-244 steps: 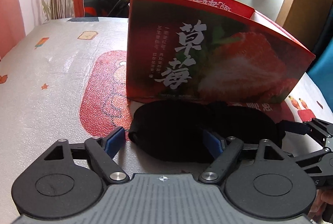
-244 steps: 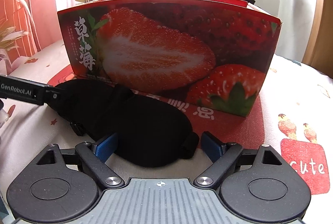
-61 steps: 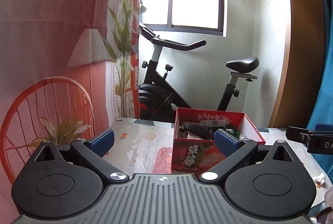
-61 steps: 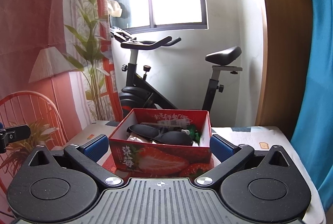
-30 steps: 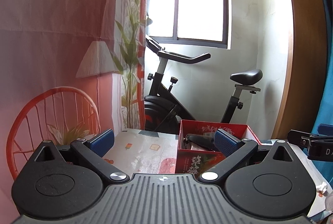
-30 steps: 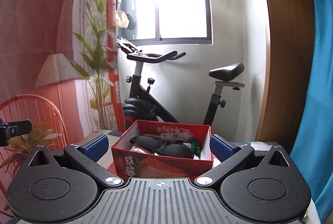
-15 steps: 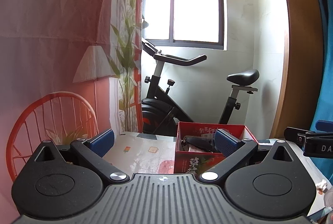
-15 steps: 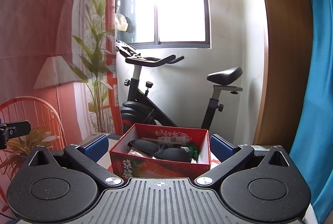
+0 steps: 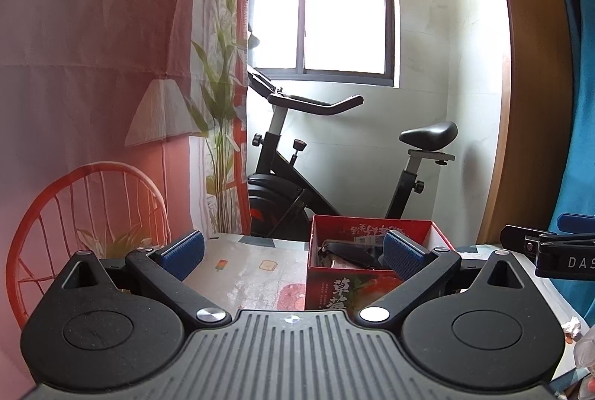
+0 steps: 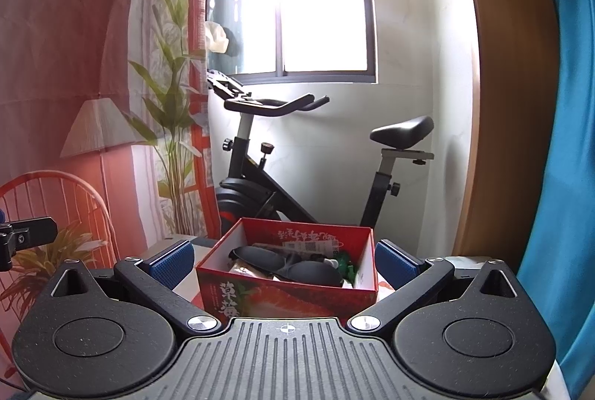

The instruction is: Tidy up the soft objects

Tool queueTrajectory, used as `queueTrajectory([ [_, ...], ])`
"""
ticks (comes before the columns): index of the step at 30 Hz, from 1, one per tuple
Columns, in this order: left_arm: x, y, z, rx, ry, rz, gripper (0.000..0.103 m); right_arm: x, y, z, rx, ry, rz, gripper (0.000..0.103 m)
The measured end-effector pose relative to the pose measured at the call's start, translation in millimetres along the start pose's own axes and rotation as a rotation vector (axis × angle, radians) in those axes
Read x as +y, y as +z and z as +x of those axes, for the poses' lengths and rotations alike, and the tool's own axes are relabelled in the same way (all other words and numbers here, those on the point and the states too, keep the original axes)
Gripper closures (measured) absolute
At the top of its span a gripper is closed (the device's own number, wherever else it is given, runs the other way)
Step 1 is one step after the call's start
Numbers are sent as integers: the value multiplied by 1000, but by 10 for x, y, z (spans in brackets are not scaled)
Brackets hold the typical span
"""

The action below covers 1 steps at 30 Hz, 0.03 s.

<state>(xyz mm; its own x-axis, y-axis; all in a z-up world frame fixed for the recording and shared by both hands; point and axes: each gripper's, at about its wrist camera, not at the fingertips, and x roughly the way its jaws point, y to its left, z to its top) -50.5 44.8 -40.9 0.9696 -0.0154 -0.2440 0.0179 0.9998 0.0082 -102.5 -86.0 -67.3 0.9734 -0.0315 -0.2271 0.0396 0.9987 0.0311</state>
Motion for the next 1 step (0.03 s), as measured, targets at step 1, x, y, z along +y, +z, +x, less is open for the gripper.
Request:
queueTrajectory([
  [1,7,1,6,1,-2,1,0,5,-8,-3,0,-2,0,0],
])
